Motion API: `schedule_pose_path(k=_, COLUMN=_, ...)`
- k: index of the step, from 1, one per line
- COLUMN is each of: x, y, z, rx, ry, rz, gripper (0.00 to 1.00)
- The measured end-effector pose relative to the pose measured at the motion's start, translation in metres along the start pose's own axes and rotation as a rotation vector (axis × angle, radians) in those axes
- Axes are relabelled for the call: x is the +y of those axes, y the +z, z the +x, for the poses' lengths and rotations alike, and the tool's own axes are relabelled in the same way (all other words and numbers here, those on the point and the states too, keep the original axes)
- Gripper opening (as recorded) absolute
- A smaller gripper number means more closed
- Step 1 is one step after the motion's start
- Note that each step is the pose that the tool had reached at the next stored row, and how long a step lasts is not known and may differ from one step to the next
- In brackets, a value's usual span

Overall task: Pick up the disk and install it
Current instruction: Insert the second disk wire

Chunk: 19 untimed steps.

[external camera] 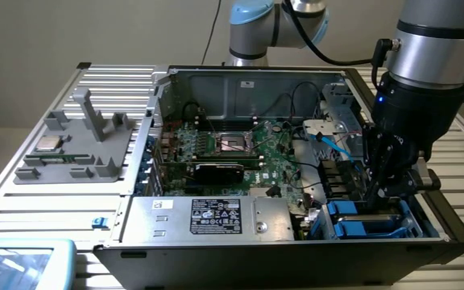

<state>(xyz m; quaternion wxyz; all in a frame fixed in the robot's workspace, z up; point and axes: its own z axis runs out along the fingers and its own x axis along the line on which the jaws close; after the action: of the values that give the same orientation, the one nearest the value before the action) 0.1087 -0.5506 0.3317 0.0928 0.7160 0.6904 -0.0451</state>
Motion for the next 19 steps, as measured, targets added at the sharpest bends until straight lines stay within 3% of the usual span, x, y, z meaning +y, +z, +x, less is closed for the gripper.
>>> schedule_pose_path(k=13, x=0.0000, y=0.0001, z=0.0000, rx=0.0003, ry=0.000, rz=0.0000, gripper=0.16)
schedule_pose_path(k=14, x=0.0000, y=0.0002, z=0.0001, rx=0.0009, ry=0.000, rz=0.0000, gripper=0.17)
schedule_pose_path(k=16, x=0.0000, y=-0.0003, z=-0.0001, rx=0.0010, ry=0.000, rz=0.0000, gripper=0.30)
schedule_pose_path(k=19, x=0.0004, y=-0.0061, z=-0.0012, rx=-0.0003, ry=0.000, rz=0.0003, gripper=0.36)
